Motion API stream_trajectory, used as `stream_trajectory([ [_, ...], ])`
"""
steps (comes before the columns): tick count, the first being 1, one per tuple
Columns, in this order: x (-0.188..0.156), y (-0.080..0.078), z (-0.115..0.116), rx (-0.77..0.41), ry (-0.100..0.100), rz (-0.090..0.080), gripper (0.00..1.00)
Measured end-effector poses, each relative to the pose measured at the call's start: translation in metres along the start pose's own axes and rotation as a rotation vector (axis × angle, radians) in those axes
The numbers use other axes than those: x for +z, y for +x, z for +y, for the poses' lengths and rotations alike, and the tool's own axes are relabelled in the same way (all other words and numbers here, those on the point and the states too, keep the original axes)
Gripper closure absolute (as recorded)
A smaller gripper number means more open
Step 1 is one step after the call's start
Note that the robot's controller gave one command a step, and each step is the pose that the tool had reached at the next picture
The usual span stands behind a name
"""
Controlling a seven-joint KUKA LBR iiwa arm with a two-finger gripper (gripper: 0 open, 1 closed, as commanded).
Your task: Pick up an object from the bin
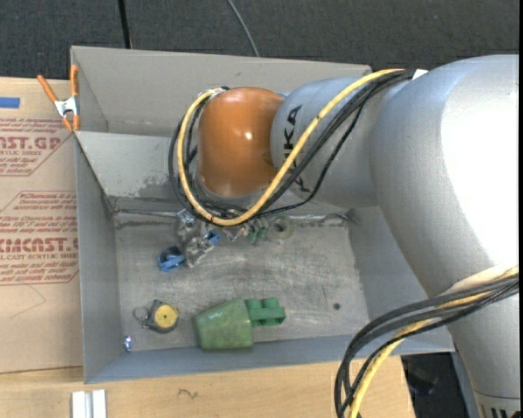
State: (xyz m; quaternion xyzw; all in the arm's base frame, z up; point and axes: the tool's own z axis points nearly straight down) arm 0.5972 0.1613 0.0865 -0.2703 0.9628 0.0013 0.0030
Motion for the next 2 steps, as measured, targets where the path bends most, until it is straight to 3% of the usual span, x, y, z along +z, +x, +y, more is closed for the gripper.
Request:
stream_trajectory([
  [1,-0.038,-0.002,0.0,0.0,0.002,0.0,1.0],
  [2,-0.113,-0.005,0.0,0.0,0.004,-0.005,1.0],
])
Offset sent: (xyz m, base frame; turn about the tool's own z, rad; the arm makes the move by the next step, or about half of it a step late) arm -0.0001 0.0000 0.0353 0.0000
